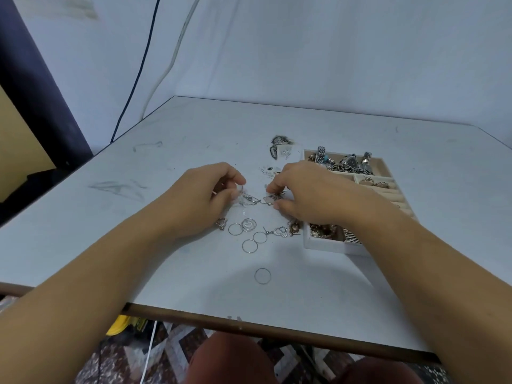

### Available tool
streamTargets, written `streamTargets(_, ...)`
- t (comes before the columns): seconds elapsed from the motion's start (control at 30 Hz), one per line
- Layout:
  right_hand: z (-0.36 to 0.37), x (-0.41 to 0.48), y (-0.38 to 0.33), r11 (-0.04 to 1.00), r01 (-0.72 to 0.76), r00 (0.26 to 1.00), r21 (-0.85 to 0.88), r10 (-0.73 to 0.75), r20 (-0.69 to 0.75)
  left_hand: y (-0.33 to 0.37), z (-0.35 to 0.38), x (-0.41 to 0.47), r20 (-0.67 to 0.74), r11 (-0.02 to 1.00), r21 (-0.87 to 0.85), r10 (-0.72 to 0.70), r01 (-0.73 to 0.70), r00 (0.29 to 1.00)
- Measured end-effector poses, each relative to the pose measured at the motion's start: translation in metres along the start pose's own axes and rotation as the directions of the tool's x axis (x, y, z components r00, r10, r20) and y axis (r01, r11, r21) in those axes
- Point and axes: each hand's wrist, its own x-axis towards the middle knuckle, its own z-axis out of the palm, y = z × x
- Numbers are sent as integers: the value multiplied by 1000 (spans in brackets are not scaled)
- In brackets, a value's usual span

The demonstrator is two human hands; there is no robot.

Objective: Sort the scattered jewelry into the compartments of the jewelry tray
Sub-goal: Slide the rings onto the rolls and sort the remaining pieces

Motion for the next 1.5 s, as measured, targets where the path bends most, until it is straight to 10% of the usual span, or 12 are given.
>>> streamTargets(0.6,4,3,-4,994,46,997,94,-40,-64,1,-3,4,-243,822,-567,-99,-59,965)
streamTargets(1.27,14,27,-24,999,41,998,8,-41,-46,-5,-4,-3,-279,880,-475,-161,9,947)
streamTargets(1.5,-5,17,1,887,13,987,462,62,-147,0,-5,-2,-256,840,-542,-202,33,945)
